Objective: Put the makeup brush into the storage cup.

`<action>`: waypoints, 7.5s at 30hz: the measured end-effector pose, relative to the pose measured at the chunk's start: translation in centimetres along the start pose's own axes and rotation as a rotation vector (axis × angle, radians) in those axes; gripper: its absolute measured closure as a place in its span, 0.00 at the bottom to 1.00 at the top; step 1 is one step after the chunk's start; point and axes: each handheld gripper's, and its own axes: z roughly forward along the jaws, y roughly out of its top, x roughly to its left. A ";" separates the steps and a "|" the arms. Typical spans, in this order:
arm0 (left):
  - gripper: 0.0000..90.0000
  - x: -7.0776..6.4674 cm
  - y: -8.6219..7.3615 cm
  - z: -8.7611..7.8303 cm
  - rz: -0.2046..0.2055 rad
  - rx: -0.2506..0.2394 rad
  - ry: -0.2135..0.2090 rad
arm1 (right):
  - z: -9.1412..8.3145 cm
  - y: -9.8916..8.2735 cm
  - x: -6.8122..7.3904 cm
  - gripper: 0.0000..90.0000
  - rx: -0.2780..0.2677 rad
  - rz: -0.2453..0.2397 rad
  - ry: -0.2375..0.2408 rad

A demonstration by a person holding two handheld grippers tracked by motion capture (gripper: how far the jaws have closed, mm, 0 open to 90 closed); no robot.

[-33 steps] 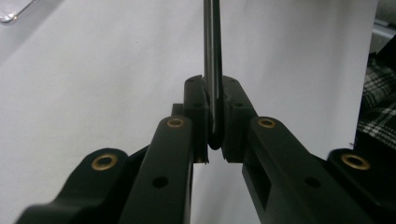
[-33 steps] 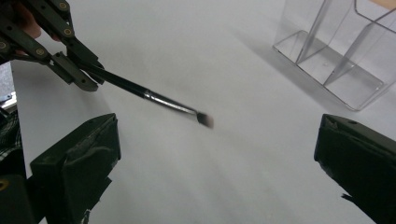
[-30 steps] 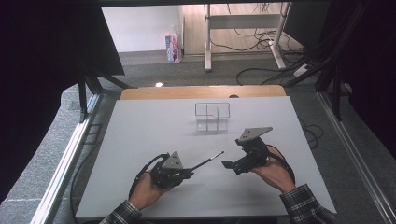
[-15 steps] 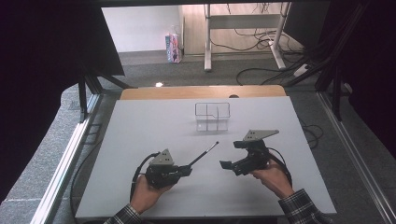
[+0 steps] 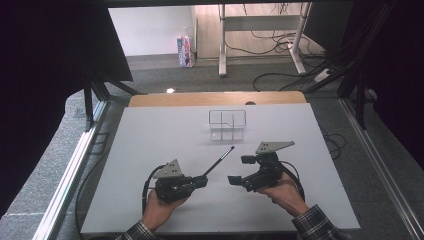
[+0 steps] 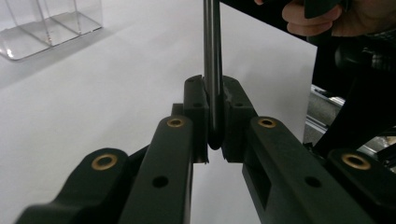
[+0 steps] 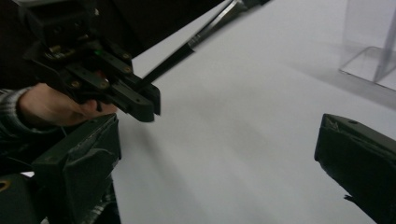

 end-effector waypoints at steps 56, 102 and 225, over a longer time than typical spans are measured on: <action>0.14 -1.3 0.0 0.5 0.042 0.171 0.082 | -0.3 0.3 0.3 0.93 0.016 0.038 0.113; 0.03 1.0 -2.8 -5.2 0.016 0.253 0.348 | -2.8 0.3 -1.1 0.93 0.010 -0.081 -0.105; 0.03 1.8 -7.1 -11.1 -0.120 0.205 0.505 | 0.0 10.0 -9.1 0.93 -0.104 -0.063 -0.347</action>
